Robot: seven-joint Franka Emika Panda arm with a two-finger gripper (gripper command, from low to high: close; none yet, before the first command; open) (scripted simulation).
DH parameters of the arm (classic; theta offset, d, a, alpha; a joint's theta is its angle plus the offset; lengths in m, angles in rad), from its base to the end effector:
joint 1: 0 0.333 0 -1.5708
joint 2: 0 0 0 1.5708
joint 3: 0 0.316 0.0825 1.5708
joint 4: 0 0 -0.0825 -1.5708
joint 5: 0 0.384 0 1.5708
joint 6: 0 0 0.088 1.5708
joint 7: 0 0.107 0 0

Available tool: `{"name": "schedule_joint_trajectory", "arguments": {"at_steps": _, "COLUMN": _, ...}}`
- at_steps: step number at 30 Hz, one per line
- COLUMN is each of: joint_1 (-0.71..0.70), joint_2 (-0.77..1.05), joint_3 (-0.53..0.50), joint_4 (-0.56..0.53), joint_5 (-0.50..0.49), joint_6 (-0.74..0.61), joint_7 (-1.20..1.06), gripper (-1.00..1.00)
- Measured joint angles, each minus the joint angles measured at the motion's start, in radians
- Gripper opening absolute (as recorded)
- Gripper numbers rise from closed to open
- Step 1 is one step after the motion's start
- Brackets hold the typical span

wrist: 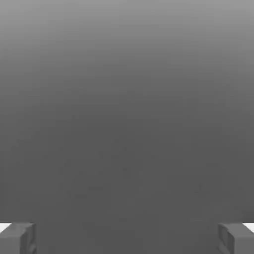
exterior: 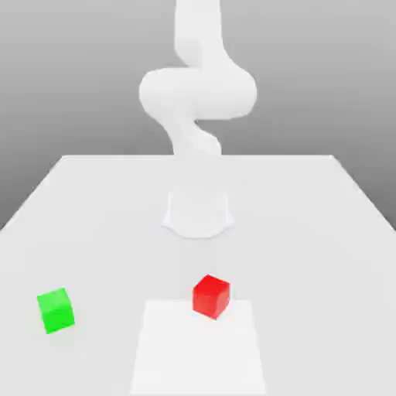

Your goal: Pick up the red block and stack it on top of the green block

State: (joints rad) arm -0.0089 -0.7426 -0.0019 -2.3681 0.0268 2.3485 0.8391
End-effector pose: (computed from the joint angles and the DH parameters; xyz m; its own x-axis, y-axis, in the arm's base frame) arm 0.3718 -0.0039 0.6610 0.4921 -0.7620 0.4210 -0.5656 -0.6475 -0.5108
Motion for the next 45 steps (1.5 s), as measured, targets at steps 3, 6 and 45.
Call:
{"name": "schedule_joint_trajectory", "arguments": {"at_steps": 3, "joint_1": -0.006, "joint_2": 0.085, "joint_3": 0.004, "joint_4": -0.097, "joint_5": 0.029, "joint_6": 0.07, "joint_7": 0.064, "gripper": 0.0}}
{"name": "schedule_joint_trajectory", "arguments": {"at_steps": 6, "joint_1": -0.015, "joint_2": 0.168, "joint_3": 0.022, "joint_4": -0.193, "joint_5": 0.054, "joint_6": 0.138, "joint_7": 0.13, "gripper": 0.0}}
{"name": "schedule_joint_trajectory", "arguments": {"at_steps": 45, "joint_1": 0.001, "joint_2": 0.671, "joint_3": 0.097, "joint_4": -0.593, "joint_5": 0.011, "joint_6": 0.544, "joint_7": 0.559, "gripper": -1.0}}
